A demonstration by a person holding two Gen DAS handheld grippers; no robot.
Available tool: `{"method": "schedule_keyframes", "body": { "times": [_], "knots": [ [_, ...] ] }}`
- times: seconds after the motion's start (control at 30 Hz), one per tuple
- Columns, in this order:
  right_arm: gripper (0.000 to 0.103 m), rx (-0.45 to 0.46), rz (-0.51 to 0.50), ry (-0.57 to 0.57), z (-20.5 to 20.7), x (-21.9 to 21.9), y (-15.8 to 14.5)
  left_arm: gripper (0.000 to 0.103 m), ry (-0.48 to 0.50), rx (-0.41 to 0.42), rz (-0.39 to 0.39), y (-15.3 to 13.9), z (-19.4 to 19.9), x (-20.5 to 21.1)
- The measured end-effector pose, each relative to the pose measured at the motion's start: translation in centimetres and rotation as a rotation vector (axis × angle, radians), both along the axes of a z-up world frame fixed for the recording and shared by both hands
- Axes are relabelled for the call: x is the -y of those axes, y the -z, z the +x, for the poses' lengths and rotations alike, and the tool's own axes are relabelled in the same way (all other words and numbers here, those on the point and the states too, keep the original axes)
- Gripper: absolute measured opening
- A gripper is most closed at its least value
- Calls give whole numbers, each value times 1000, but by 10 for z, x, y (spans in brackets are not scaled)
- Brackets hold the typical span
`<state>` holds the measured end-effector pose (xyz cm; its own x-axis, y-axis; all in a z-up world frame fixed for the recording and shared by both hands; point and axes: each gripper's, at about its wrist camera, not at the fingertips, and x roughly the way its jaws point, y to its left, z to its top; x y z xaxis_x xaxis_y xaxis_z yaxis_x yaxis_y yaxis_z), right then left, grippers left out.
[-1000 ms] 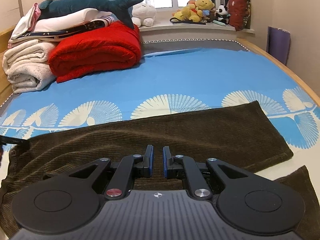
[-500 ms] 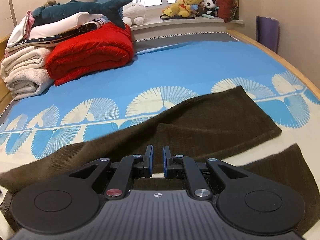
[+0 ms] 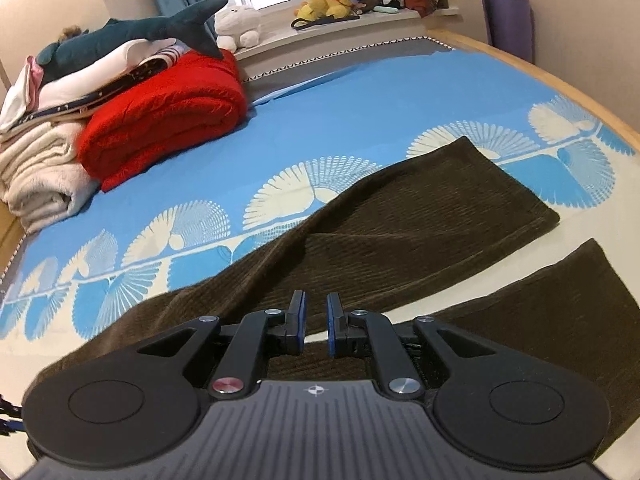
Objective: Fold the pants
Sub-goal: 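Open the left gripper and regrip the folded waistband edge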
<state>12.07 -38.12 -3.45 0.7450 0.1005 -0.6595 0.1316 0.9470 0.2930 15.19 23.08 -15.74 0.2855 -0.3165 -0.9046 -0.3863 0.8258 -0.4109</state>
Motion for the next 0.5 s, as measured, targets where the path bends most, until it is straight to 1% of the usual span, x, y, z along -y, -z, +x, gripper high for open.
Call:
{"method": "schedule_keyframes", "body": {
  "times": [0.03,0.07,0.17,0.23,0.3,0.37,0.43,0.5],
  "knots": [
    [13,6,18,7,3,1,0,68,-14,-9,3,2,3,0],
    [16,8,32,13,6,4,0,68,-24,-12,7,2,5,-2],
    [26,13,103,38,22,11,4,68,-67,-17,31,2,11,-7],
    [30,6,150,45,36,14,8,67,-107,-20,33,2,14,-13],
    [32,-3,200,59,51,17,15,59,-130,-22,41,2,16,-17],
    [33,-19,246,75,66,19,24,38,-125,-28,79,1,18,-19],
    [33,-44,294,104,85,21,39,32,-125,-28,95,1,19,-21],
    [34,-67,335,131,101,22,53,28,-114,-2,120,-4,20,-20]
  ]
}}
